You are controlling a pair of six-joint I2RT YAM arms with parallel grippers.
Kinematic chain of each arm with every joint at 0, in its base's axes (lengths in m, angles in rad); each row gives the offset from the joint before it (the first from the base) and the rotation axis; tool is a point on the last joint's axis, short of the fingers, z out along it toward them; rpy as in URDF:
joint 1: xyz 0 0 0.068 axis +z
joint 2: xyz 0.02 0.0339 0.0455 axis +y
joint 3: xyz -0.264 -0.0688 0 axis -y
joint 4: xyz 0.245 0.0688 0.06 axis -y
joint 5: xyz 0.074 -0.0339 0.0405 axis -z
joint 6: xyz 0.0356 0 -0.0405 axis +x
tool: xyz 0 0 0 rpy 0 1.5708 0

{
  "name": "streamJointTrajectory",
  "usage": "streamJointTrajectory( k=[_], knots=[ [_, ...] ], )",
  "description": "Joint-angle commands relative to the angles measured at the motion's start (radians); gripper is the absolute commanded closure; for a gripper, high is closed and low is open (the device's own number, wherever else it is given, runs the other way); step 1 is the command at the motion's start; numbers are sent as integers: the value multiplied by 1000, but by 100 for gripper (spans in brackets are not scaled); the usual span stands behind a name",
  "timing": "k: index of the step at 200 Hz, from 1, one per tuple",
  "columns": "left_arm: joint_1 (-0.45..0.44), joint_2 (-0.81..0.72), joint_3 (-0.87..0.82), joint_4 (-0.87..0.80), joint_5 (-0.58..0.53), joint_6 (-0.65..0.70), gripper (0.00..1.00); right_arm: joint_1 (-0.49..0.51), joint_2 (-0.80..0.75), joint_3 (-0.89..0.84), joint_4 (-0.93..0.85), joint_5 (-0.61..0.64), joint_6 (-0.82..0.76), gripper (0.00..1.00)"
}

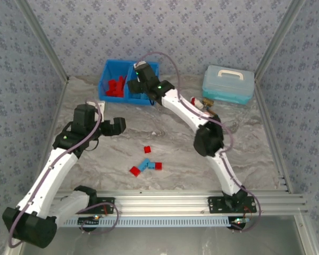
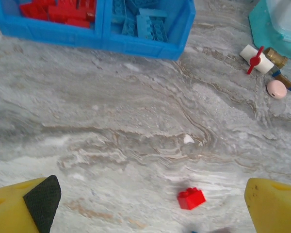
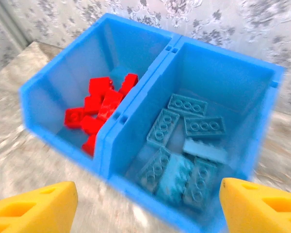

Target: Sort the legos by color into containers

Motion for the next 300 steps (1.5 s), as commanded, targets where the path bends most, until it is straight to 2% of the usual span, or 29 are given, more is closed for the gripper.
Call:
streamJointTrajectory(
  k=[1, 27, 54, 88, 123, 164, 224, 240, 252, 279, 300],
  knots=[
    [-68, 32, 41, -77, -74, -172, 1, 32, -301, -256, 44, 14, -23, 13],
    [-185, 115, 35, -120, -110, -281, 1, 22, -582, -596, 46, -4, 36, 0],
    [-299, 248, 18, -55, -122, -327, 1, 17, -830, -916, 69, 47, 103, 0],
    [-395, 468, 75, -9, -147, -337, 1, -18, -998, -1124, 23, 64, 193, 0],
    [-441, 684, 134, 44, -144, -371, 2, -46, -1058, -1167, 7, 73, 202, 0],
    [-450, 804, 148, 57, -193, -416, 19, -66, -1076, -1153, -19, 85, 177, 0],
    [-453, 797, 102, 63, -220, -438, 48, -84, -1083, -1163, -21, 70, 188, 0],
    [-454, 780, 94, 66, -220, -443, 64, -83, -1083, -1163, -20, 63, 198, 0],
    [-454, 755, 85, 70, -225, -447, 72, -83, -1085, -1163, -21, 62, 202, 0],
    [-454, 692, 113, 31, -262, -426, 75, -83, -1095, -1162, -28, 66, 208, 0],
    [-445, 644, 186, -12, -325, -350, 76, -83, -1105, -1161, -38, 74, 220, 0]
  ],
)
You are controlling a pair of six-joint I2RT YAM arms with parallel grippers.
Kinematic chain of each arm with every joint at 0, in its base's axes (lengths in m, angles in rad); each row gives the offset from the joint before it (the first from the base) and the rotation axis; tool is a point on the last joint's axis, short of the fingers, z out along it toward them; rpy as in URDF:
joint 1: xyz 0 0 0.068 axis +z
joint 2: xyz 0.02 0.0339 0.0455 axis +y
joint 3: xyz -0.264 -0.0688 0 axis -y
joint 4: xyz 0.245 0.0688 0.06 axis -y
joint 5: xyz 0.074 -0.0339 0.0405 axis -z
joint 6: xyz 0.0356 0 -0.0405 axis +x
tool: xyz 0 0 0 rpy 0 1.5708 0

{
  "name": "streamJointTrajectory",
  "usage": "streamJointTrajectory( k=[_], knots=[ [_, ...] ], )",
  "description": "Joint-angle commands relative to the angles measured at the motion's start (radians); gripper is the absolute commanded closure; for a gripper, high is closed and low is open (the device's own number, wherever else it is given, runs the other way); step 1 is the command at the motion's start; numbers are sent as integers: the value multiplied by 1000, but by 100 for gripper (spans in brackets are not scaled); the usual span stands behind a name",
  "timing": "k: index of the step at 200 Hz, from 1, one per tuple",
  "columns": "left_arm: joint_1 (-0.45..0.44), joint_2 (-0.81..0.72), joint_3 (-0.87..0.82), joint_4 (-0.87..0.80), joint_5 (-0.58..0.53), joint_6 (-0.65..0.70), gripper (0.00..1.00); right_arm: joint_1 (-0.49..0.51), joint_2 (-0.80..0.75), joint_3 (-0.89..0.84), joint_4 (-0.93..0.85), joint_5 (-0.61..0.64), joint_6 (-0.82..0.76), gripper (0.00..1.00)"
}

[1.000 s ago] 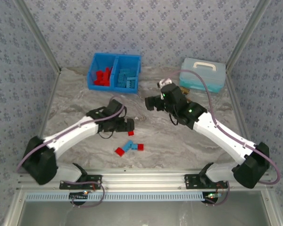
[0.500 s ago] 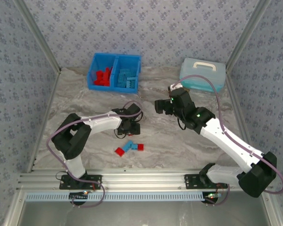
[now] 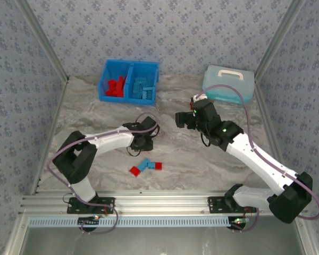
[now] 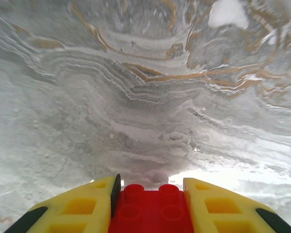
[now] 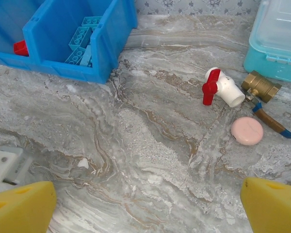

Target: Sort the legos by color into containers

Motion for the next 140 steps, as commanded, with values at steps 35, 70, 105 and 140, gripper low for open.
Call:
streamJointTrajectory(
  k=[35, 70, 105, 140],
  knots=[
    [121, -97, 232, -48, -172, 242, 76, -4, -46, 11, -32, 18, 39, 0],
    [320, 30, 432, -15, -171, 373, 76, -2, -74, 10, -51, 28, 56, 0],
    [478, 256, 732, -36, -129, 440, 76, -1, -119, 13, -81, 43, 48, 0],
    [577, 559, 1113, -188, -60, 398, 76, 4, -173, 10, -104, 53, 57, 0]
  ],
)
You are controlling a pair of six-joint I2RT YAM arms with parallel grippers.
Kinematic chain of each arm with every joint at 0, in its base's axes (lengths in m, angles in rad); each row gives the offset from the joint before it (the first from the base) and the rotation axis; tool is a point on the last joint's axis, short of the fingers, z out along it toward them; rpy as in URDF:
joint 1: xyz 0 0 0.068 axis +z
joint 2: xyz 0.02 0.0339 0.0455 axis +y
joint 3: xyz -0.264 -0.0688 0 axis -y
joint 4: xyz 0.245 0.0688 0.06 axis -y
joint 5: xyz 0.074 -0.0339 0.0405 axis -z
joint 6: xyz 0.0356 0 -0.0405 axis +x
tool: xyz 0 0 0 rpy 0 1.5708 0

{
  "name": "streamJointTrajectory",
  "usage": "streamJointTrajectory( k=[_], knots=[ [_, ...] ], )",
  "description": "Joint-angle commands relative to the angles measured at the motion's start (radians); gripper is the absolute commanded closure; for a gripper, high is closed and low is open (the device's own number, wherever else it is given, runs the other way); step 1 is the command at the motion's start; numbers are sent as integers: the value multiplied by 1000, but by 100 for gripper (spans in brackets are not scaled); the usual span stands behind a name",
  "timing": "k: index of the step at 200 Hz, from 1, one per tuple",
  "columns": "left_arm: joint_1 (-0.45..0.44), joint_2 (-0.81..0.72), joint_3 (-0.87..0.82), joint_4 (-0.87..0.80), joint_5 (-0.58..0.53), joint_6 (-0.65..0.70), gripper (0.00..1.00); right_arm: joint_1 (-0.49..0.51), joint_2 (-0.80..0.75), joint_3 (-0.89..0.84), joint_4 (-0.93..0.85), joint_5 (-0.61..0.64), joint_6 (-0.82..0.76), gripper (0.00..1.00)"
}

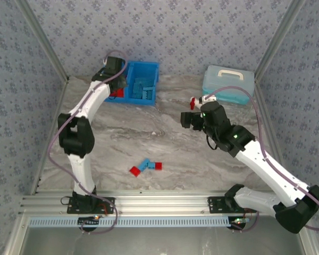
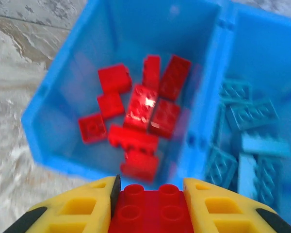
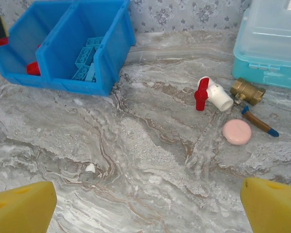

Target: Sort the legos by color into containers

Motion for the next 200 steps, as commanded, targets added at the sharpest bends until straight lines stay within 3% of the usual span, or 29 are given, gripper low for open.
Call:
streamJointTrajectory(
  k=[1, 25, 48, 89, 125, 151, 200],
  knots=[
    [43, 169, 213, -147, 62, 4, 76, 3, -47, 10, -46, 34, 21, 0],
    [66, 319, 412, -231, 76, -10, 74, 8, -95, -2, -69, 48, 27, 0],
    [75, 381, 492, -249, 97, -11, 64, 8, -132, -14, -71, 52, 36, 0],
    [76, 284, 466, -244, 137, -21, 44, 8, -130, -26, -107, 14, 34, 0],
    [77, 5, 204, -119, 208, -62, 39, 32, -32, -47, -123, -89, 146, 0],
    [75, -285, -92, 15, 275, -87, 35, 139, 48, -102, -79, -133, 211, 1],
    [47, -766, -621, 135, 362, 64, 22, 315, 320, -98, 7, -173, 82, 1]
  ],
)
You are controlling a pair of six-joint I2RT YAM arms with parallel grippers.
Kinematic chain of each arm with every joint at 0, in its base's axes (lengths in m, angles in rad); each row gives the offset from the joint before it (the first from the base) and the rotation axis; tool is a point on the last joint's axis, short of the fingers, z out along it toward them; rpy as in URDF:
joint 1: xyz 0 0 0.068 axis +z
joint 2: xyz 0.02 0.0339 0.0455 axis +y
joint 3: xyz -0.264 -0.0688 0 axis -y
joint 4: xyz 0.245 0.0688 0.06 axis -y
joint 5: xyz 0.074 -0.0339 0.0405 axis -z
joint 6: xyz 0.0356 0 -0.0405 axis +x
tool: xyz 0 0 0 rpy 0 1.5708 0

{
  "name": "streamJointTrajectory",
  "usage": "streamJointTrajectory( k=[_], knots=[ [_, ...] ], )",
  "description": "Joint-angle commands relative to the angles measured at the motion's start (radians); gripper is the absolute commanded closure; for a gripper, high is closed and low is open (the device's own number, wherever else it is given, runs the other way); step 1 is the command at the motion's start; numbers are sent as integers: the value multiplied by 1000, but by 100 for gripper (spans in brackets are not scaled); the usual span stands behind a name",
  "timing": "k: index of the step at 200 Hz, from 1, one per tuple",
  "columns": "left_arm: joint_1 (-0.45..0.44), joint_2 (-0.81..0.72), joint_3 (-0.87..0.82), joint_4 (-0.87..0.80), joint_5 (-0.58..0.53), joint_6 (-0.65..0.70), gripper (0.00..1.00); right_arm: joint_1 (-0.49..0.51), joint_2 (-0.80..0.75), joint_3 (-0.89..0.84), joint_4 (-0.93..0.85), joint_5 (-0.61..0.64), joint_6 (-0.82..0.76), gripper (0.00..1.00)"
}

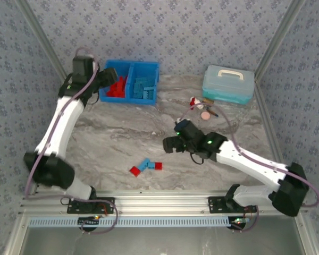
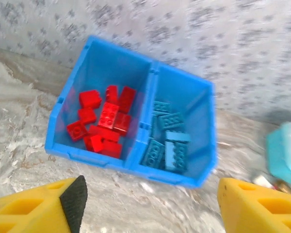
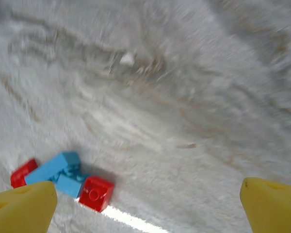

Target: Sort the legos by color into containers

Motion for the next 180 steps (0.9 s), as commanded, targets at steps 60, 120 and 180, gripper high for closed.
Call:
streamJointTrajectory(
  k=[60, 120, 180],
  knots=[
    [-21, -309, -434, -90, 60, 247, 14, 204, 386, 53, 84, -61, -282, 2],
    [-14, -277, -421, -64, 71, 236, 13, 216, 518, 92, 102, -89, -351, 26],
    [10, -272, -424, -73, 71, 239, 13, 217, 472, 54, 96, -71, -335, 48]
  ],
)
